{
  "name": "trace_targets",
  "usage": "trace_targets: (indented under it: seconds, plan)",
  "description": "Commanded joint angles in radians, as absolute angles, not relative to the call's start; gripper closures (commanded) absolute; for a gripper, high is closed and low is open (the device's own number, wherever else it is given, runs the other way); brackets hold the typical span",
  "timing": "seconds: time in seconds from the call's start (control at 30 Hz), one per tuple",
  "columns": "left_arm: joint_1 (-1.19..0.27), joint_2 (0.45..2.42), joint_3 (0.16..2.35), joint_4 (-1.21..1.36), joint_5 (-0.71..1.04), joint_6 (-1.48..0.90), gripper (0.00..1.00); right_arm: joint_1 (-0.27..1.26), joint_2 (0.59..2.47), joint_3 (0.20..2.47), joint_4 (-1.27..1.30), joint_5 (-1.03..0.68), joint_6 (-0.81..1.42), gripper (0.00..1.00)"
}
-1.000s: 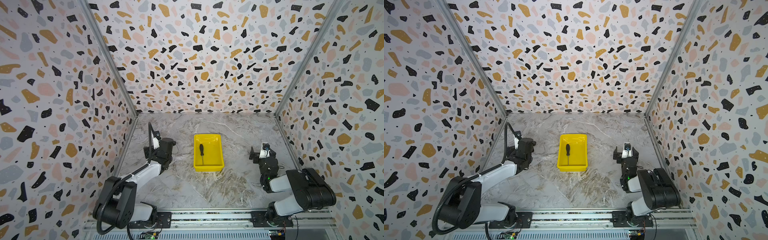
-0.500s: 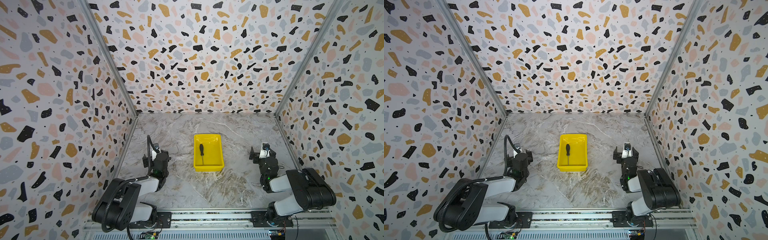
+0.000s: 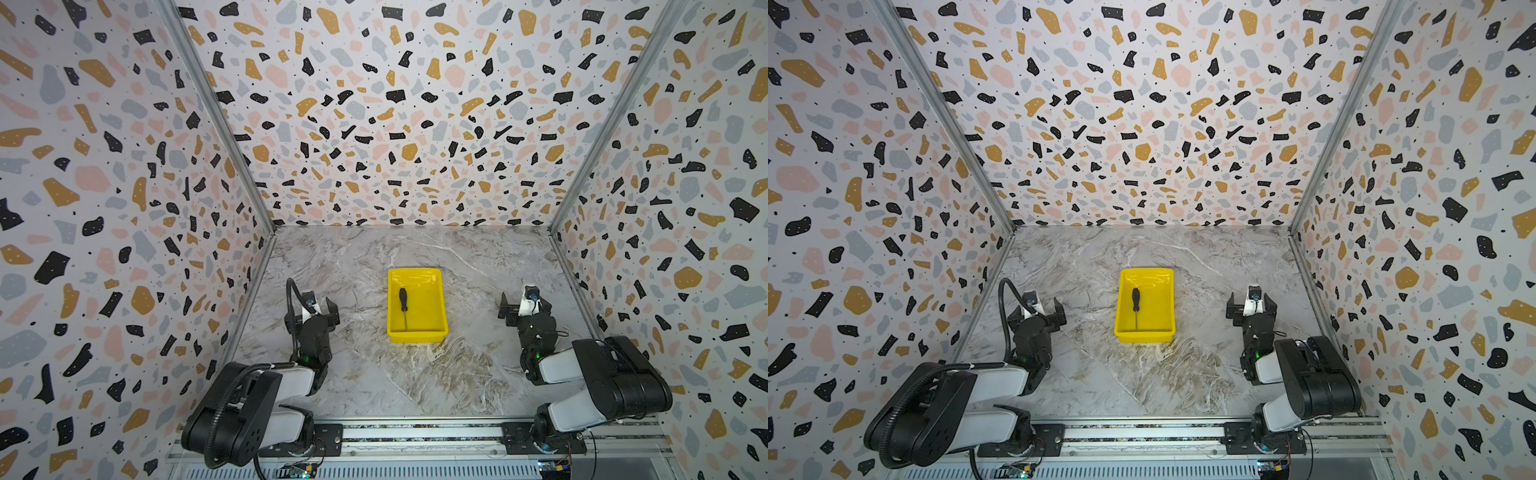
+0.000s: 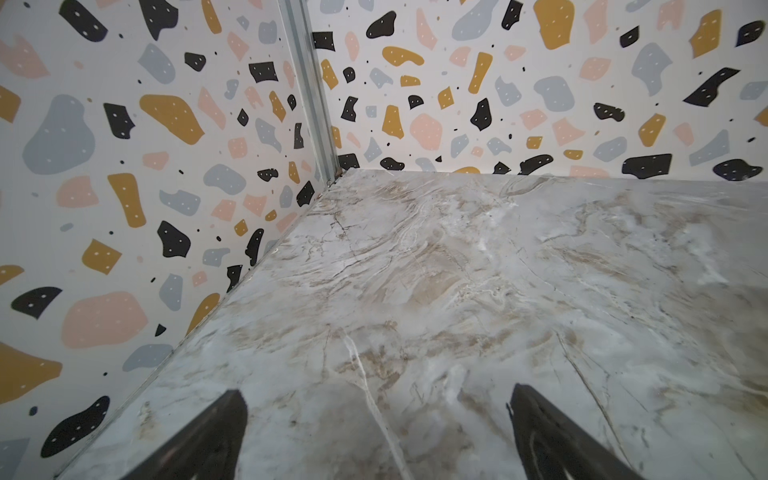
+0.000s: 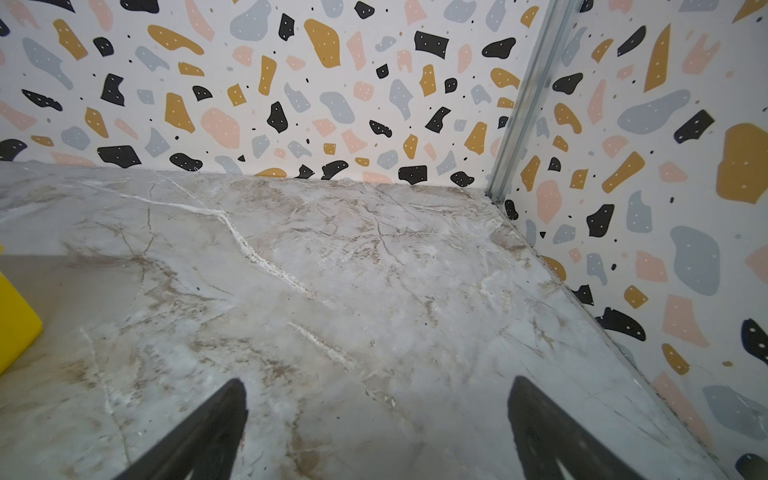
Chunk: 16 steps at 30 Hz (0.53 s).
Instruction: Put the screwdriver in the bin
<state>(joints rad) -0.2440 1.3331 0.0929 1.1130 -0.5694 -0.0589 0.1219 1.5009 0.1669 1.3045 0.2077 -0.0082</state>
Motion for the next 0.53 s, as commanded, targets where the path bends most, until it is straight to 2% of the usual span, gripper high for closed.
trace_targets:
  seconds: [0.0, 0.03, 0.5]
  plan:
    - [-0.236, 1.357, 0.09, 1.281, -0.546, -0.041, 0.0, 0.117, 1.496, 0.188, 1.295, 0.196, 0.005, 0.01]
    - [-0.227, 1.328, 0.11, 1.193, -0.526, -0.051, 0.0, 0.116, 1.497, 0.187, 1.296, 0.196, 0.007, 0.01]
    - [-0.216, 1.327, 0.1, 1.218, -0.509, -0.054, 0.0, 0.097, 1.493, 0.195, 1.273, 0.153, 0.008, 0.01]
